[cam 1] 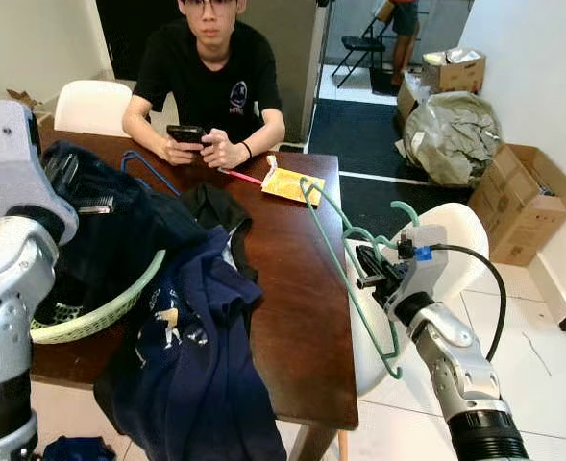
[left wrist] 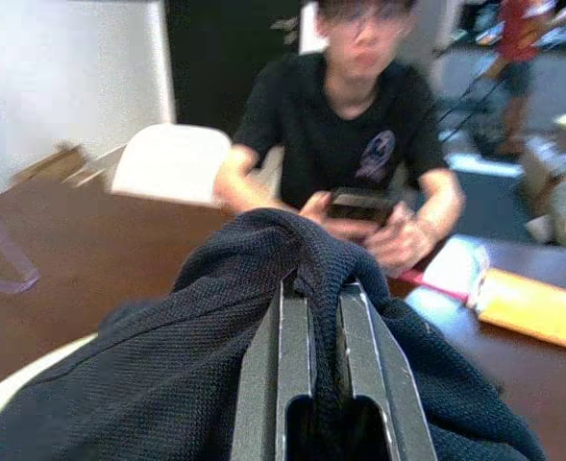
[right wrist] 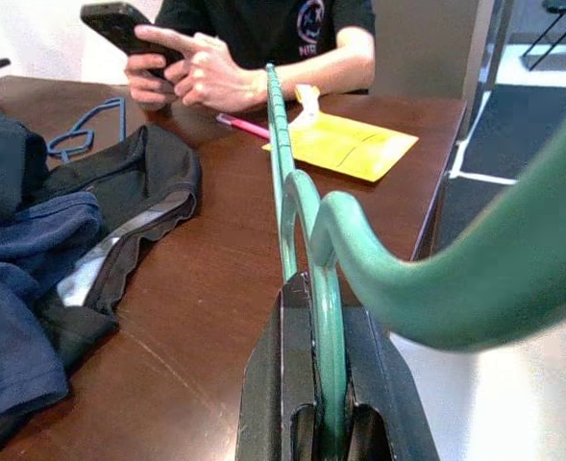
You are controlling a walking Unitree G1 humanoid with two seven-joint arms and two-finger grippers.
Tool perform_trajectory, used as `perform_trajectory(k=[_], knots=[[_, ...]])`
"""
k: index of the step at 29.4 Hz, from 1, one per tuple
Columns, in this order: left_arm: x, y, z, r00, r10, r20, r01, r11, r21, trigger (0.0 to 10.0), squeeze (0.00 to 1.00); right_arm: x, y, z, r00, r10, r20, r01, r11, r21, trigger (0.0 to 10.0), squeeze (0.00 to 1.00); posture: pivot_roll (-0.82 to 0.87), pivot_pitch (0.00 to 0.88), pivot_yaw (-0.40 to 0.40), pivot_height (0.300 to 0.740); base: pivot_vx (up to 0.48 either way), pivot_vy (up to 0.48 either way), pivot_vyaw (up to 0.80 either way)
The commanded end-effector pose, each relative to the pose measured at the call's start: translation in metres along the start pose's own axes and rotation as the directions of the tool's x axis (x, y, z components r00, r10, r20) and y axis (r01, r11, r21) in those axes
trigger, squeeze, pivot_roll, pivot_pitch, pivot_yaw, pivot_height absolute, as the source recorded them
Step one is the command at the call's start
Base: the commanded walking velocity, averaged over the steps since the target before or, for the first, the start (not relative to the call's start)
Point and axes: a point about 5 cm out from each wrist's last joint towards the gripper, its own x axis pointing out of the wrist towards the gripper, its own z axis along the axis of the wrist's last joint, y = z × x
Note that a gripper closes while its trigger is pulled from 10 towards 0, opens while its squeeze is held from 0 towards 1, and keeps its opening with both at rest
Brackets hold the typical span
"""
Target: Hang hanger
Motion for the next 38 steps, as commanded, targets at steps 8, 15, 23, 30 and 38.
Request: perform_trajectory(k=[8,15,23,30,38], knots=[[0.004,-0.004,0.042,0.975,-0.18,0.127,0.18,0.984,0.014,10.0,0.0,0.001,0.001,0.002,1.0,0.003,0.001,-0.003,1.0,0.011,10.0,0.0,0.1,0.0,-0.057,0.74,0.0,0.0,0.0],[0.005,-0.007,0.109,0.886,-0.377,0.271,0.348,0.926,0.149,10.0,0.0,0.002,0.001,0.002,1.0,0.004,0.003,-0.004,1.0,0.016,10.0,0.0,0.11,0.0,-0.062,0.74,0.0,0.0,0.0],[0.005,0.008,0.188,0.811,-0.36,0.461,0.309,0.933,0.185,10.0,0.0,0.003,0.002,0.002,1.0,0.006,0.004,-0.006,1.0,0.026,10.0,0.0,0.12,0.0,-0.057,0.74,0.0,0.0,0.0],[0.006,0.011,0.221,0.759,-0.332,0.559,0.351,0.933,0.078,10.0,0.0,0.003,0.003,0.001,1.0,0.005,0.004,-0.005,0.999,0.033,10.0,0.0,0.12,0.0,-0.051,0.74,0.0,0.0,0.0],[0.01,0.017,0.208,0.82,-0.331,0.466,0.37,0.929,0.01,10.0,0.0,0.002,0.002,-0.001,1.0,0.006,-0.003,-0.006,0.999,0.044,10.0,0.0,0.12,0.0,-0.053,0.74,0.0,0.0,0.0]])
